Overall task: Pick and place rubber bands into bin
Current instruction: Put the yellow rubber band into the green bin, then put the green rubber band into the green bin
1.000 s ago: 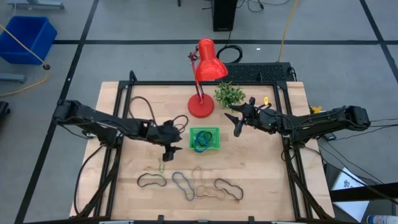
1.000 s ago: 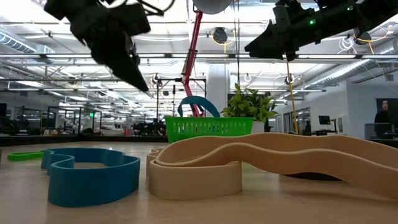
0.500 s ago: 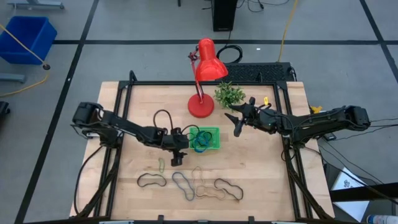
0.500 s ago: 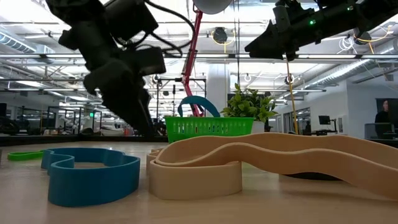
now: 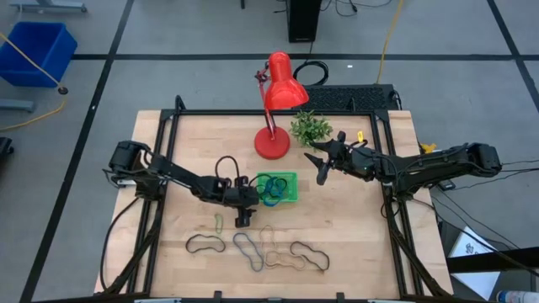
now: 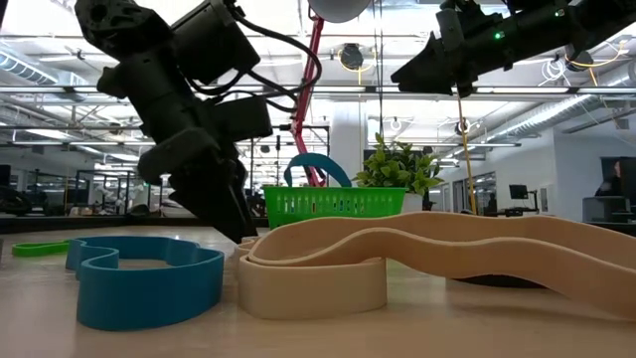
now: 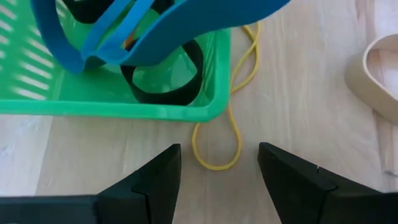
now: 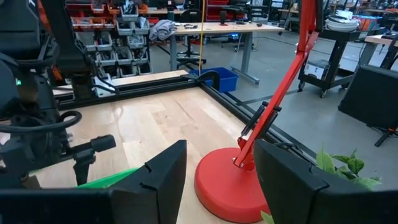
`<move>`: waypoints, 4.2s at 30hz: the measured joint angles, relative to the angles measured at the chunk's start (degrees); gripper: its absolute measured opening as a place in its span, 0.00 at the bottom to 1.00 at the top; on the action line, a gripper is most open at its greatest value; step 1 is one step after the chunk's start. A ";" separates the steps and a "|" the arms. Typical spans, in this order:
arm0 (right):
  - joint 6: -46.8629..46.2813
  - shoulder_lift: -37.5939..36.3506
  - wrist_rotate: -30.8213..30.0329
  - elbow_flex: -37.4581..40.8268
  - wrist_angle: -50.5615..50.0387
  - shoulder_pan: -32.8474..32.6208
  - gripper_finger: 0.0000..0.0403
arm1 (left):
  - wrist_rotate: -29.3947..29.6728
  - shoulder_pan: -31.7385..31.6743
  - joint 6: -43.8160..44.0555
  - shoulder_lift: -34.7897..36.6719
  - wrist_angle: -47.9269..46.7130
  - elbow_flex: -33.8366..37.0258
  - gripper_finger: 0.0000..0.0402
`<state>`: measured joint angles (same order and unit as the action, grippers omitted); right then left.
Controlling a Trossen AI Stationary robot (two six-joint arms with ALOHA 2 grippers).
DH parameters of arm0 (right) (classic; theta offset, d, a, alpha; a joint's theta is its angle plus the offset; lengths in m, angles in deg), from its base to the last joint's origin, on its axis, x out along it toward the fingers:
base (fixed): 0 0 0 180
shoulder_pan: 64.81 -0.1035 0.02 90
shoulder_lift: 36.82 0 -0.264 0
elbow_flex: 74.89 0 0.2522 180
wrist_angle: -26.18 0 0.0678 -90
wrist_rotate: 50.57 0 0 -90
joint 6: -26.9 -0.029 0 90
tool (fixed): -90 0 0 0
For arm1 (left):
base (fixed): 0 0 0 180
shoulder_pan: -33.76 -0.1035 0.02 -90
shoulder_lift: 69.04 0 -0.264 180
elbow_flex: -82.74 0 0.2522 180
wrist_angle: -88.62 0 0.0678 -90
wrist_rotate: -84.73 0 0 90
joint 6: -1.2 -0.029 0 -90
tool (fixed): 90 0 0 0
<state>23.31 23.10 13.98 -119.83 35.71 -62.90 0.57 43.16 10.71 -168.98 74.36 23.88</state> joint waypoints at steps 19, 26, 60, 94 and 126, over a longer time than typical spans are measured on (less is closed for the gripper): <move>-0.13 0.00 0.01 0.00 0.00 -0.02 0.45 | -0.02 0.06 1.17 -0.11 -0.47 0.00 0.07; -0.13 0.00 0.02 0.00 0.00 -0.02 0.45 | -1.38 -0.01 1.44 0.75 -1.32 0.06 0.01; -0.13 0.00 0.02 0.00 0.04 0.00 0.45 | 1.71 -5.07 -6.05 24.25 11.67 0.09 0.00; -0.17 -0.02 0.02 0.00 0.03 -0.01 0.45 | 0.22 -5.62 -0.50 6.16 14.17 0.07 0.07; -0.04 -0.02 0.04 0.00 0.01 -0.02 0.45 | -8.05 -5.11 -5.62 29.30 1.28 0.02 0.08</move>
<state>23.27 23.08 14.02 -119.83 35.71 -62.92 -7.48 38.05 5.09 -139.68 75.64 23.90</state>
